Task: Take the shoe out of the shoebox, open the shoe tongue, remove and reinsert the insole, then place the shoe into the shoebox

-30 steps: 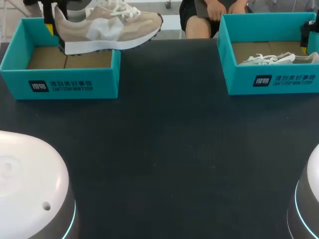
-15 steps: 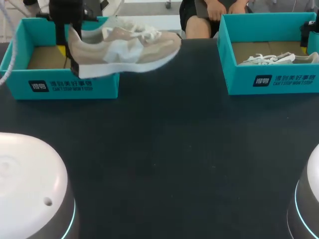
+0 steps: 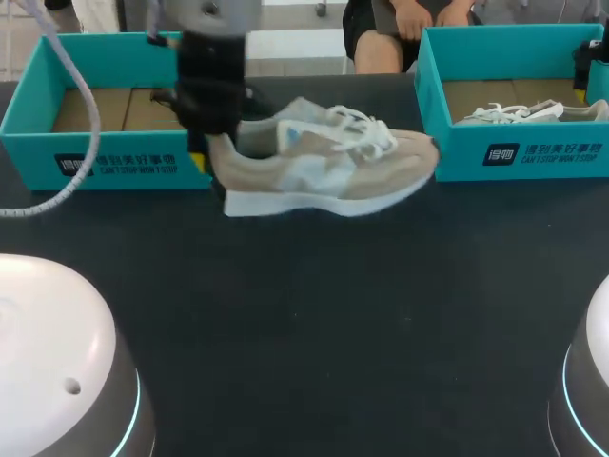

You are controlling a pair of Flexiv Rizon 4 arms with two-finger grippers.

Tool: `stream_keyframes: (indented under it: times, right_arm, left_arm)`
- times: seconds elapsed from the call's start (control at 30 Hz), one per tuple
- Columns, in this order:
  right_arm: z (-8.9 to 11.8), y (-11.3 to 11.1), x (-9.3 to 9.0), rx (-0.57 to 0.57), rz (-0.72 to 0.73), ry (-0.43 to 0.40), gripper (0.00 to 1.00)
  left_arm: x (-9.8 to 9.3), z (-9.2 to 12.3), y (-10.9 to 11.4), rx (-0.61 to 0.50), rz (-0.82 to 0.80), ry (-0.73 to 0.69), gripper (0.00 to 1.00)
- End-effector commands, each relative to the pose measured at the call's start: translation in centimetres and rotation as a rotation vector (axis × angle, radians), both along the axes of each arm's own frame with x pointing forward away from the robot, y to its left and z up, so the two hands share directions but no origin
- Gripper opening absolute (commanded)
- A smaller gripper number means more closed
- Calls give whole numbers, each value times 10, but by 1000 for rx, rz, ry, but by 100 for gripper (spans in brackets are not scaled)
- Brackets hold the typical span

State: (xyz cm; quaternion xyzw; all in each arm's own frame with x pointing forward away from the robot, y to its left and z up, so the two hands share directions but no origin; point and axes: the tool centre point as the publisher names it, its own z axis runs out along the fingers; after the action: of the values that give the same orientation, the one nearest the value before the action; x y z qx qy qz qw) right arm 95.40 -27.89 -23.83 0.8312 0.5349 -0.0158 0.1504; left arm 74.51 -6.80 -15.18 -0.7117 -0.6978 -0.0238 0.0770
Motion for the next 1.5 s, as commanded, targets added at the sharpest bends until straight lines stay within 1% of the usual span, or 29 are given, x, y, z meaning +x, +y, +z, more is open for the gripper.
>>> stream_keyframes:
  times: [0.03,0.1,0.23,0.4,0.47,0.67,0.83,1.0,1.03,1.07,1.2,1.33,1.5]
  right_arm:
    - [0,0,-1,0,0,-3,100]
    - [0,0,-1,0,0,-3,100]
    - [0,0,-1,0,0,-3,100]
    - [0,0,-1,0,0,-3,100]
    - [0,0,-1,0,0,-3,100]
    - [0,0,-1,0,0,-3,100]
    - [0,0,-1,0,0,-3,100]
    - [0,0,-1,0,0,-3,100]
    - [0,0,-1,0,0,-3,100]
    - [0,0,-1,0,0,-3,100]
    - [0,0,-1,0,0,-3,100]
    - [0,0,-1,0,0,-3,100]
    - [0,0,-1,0,0,-3,100]
  left_arm:
    - [-9,-14,-27,-6,-13,-132,0]
    - [-13,-17,-37,-4,-8,-155,0]
    - [-15,-28,-53,-11,-22,-135,0]
    - [-15,-46,-64,-13,-32,-110,0]
    - [-13,-53,-65,-10,-26,-92,0]
    - [-13,-77,-61,-1,-22,-101,0]
    - [-19,-98,-56,11,-22,-100,0]
    - [-23,-127,-51,29,-35,-81,0]
    - [-23,-133,-50,43,-26,-109,0]
    - [-23,-139,-50,49,-31,-90,0]
    - [-24,-159,-48,60,-8,-80,0]
    - [-27,-179,-47,59,-22,-96,0]
    - [-28,-192,-47,65,-10,-104,0]
